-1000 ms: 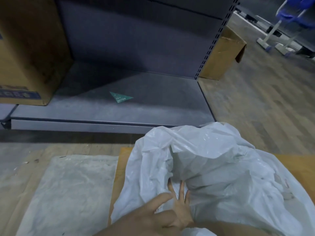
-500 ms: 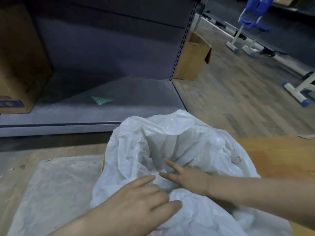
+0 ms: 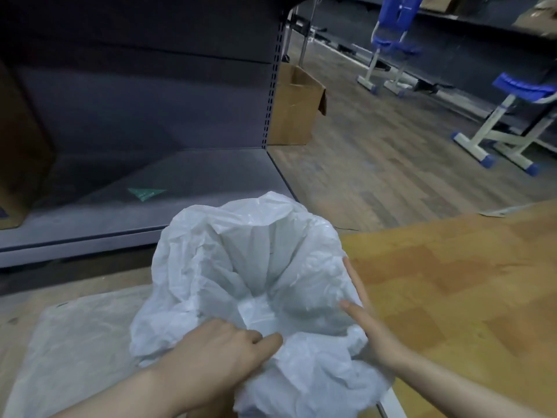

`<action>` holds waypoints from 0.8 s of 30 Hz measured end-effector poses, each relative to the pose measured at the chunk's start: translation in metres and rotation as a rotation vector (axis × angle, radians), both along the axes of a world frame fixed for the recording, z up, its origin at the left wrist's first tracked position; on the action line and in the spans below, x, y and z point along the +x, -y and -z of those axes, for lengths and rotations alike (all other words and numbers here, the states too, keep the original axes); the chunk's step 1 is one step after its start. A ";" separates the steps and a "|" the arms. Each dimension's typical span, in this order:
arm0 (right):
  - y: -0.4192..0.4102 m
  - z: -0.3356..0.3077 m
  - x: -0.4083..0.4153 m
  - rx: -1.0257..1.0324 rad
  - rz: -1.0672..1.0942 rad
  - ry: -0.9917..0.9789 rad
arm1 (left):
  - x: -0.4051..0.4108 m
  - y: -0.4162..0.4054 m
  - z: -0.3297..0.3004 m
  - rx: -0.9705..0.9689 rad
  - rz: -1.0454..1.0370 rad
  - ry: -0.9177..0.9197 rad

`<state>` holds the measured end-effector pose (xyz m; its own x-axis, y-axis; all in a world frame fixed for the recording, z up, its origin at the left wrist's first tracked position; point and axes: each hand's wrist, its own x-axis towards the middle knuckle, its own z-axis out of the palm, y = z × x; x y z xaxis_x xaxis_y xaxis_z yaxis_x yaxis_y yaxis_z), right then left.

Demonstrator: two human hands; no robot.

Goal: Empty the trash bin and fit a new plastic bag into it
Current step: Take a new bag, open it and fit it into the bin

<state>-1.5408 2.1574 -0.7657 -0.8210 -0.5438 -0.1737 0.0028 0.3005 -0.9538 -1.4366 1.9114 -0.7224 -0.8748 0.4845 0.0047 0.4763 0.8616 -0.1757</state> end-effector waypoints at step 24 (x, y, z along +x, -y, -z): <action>0.087 -0.035 -0.132 0.518 -0.113 -0.513 | -0.138 0.104 0.008 0.756 -0.685 0.386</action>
<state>-1.6730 2.0700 -0.7305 -0.8116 -0.5828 -0.0403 -0.4636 0.6845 -0.5626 -1.5743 1.8078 -0.7302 -0.9645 -0.1185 -0.2362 -0.2361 0.7875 0.5693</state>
